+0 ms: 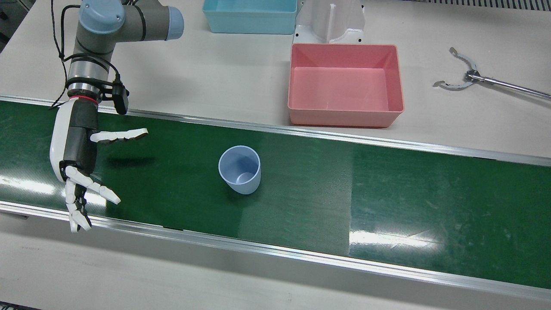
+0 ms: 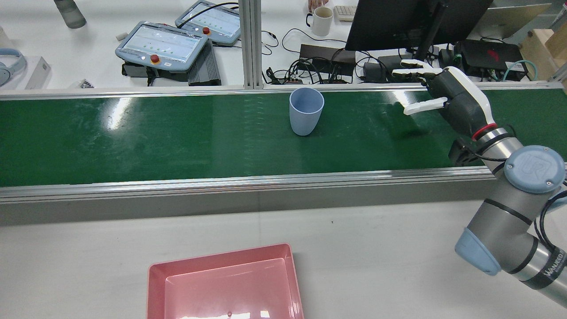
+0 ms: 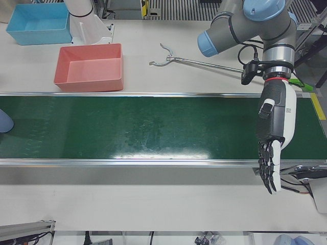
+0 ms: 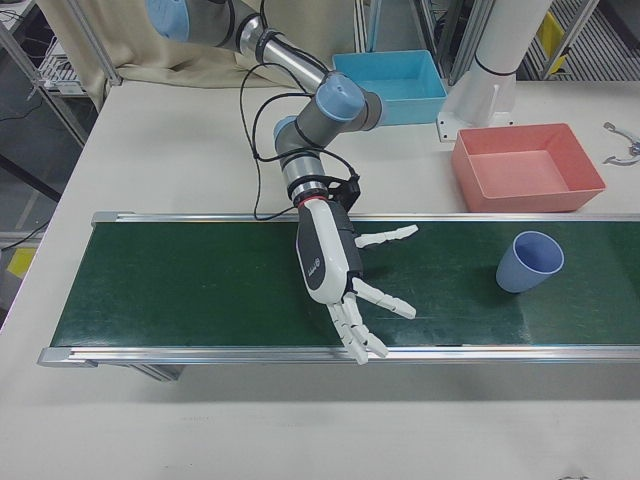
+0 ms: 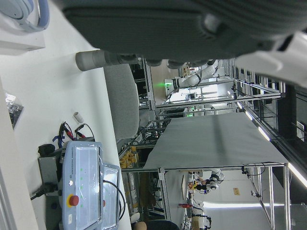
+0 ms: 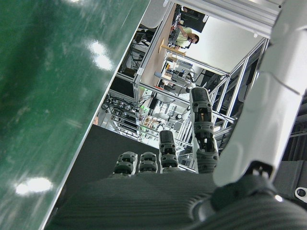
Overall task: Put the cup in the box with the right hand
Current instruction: 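Move the open right hand along the belt to the cup's side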
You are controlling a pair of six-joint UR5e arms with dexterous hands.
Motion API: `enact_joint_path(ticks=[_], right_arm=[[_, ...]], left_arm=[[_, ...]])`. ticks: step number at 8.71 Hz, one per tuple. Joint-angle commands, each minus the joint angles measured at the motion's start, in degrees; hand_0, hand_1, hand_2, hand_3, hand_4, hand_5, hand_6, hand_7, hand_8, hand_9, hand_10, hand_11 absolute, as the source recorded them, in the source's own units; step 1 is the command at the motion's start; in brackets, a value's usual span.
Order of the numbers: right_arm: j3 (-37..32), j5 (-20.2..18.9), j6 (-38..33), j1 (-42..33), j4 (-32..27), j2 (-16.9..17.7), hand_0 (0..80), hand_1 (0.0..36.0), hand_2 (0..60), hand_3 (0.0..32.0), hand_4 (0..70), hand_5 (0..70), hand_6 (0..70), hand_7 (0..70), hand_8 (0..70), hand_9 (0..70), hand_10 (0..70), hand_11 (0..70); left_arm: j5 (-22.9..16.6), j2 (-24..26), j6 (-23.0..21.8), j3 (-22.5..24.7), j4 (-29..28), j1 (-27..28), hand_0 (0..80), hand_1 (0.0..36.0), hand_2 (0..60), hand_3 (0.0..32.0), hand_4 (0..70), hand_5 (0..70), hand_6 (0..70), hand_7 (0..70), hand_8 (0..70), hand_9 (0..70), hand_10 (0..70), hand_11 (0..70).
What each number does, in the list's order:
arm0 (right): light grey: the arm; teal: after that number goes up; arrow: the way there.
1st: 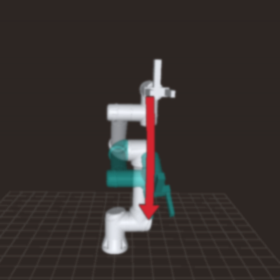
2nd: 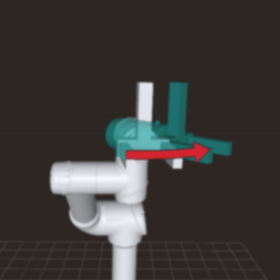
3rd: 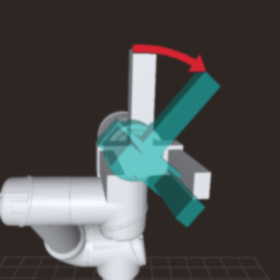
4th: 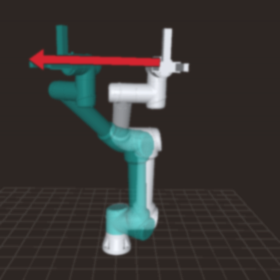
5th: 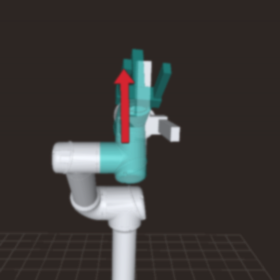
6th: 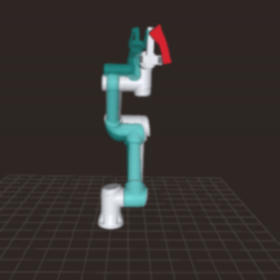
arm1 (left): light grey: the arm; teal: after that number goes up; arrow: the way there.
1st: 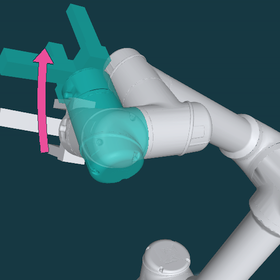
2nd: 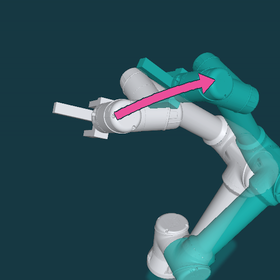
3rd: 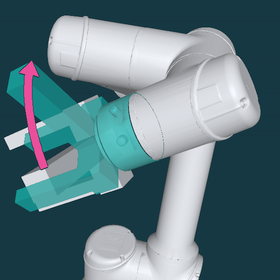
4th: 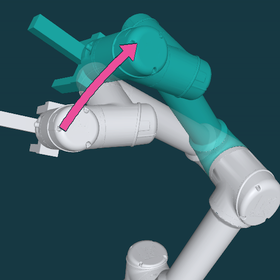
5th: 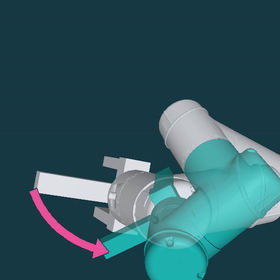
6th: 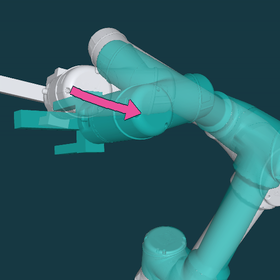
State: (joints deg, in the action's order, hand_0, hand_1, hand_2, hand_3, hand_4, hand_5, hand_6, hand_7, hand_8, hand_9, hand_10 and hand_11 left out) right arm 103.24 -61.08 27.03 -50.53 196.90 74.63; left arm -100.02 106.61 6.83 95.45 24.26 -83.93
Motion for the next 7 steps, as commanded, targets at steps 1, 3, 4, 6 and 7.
enact_joint_path(ticks=[1,3,4,6,7], right_arm=[[-0.6,-0.3,0.8,0.3,-0.3,-2.1,51.3,10.2,0.0,0.0,30.9,4.9,7.3,26.2,3.8,9.1,5.7,9.7],[-0.3,-0.3,0.8,1.0,-0.2,-2.3,51.4,10.5,0.0,0.0,30.2,4.9,7.1,25.8,3.4,8.4,4.9,8.6],[-0.2,-0.3,1.1,1.4,-0.2,-2.3,51.5,10.6,0.0,0.0,29.1,4.9,6.6,24.3,3.0,7.7,4.5,8.1],[0.5,-0.3,4.1,1.6,-0.1,-2.2,51.6,10.6,0.0,0.0,27.9,4.8,6.2,23.1,2.6,7.0,4.3,7.7],[1.2,-0.3,7.1,1.5,-0.2,-1.9,51.6,10.6,0.0,0.0,26.4,4.9,5.6,21.2,2.4,6.4,3.9,7.2]], left_arm=[[0.0,0.0,-0.1,0.0,0.0,0.0,0.0,0.0,0.0,0.0,0.0,0.0,0.0,0.0,0.0,0.0,0.0,0.0],[0.0,0.0,0.0,0.0,0.0,0.1,0.0,0.0,0.0,0.0,0.0,0.0,0.0,0.0,0.0,0.0,0.0,0.0],[0.0,0.0,0.0,0.0,0.0,0.1,0.0,0.0,0.0,0.0,0.0,0.0,0.0,0.0,0.0,0.0,0.0,0.0],[0.0,-0.1,0.0,0.0,0.0,0.1,0.0,0.0,0.0,0.0,0.0,0.0,0.0,0.0,0.0,0.0,0.0,0.0],[0.0,0.0,0.0,0.0,0.0,0.1,0.0,0.0,0.0,0.0,0.0,0.0,0.0,0.0,0.0,0.0,0.0,0.0]])
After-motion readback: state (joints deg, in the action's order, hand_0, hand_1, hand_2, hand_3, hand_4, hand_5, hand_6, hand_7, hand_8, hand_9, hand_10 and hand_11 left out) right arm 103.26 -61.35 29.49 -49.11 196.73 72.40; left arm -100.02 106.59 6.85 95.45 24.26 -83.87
